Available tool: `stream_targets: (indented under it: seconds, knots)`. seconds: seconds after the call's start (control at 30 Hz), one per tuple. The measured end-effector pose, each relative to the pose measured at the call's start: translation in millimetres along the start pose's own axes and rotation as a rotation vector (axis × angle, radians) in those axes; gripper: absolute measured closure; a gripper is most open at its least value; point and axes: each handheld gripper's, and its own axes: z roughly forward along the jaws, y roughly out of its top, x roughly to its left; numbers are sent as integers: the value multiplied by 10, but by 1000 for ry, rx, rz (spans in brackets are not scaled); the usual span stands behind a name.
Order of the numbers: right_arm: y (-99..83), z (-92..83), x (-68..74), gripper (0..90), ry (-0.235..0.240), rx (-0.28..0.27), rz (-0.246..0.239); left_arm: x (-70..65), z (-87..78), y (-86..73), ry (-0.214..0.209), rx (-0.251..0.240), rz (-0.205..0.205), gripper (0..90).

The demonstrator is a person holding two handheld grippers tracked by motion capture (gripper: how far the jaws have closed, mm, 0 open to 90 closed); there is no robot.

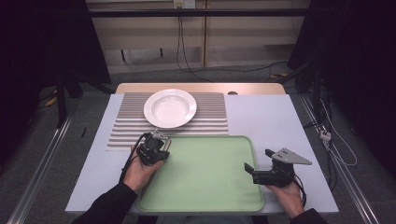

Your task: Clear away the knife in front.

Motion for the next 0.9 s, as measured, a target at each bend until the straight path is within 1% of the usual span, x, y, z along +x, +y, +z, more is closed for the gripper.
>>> stream_targets:
  seconds: [0.07,0.2,0.47,0.5,0.53,0.57,0.6,0.7,0.73,0.77,0.8,0.87,0.9]
  knots:
    - [0,1,2,5,0,0,-1,14,-8,1,-1,-2,-4,900]
    - [-2,-1,-1,5,2,-1,-1,67,-23,-9,-5,8,-12,900]
    - [-1,-3,4,5,0,0,2,99,-52,-35,19,19,-23,900]
    - [-1,-4,2,5,-1,-1,2,106,-58,-43,20,20,-23,900]
    - [-1,-3,0,5,0,-3,3,113,-58,-54,11,18,-29,900]
    - [-1,-3,0,5,0,-3,3,113,-63,-63,19,17,-36,900]
    - [0,-2,-1,5,1,-4,2,116,-73,-68,28,20,-32,900]
    - [2,-4,4,5,0,-3,-1,118,-87,-85,34,23,-34,900]
    - [2,-4,4,5,0,-3,0,114,-90,-91,47,22,-34,900]
    - [2,-4,4,5,0,-3,1,113,-93,-97,49,21,-33,900]
    - [2,-4,3,5,0,-3,1,119,-98,-102,39,23,-34,900]
    - [1,-4,2,5,-1,-3,1,122,-106,-111,50,24,-29,900]
    - [2,-3,1,5,-1,-4,1,121,-107,-116,54,22,-36,900]
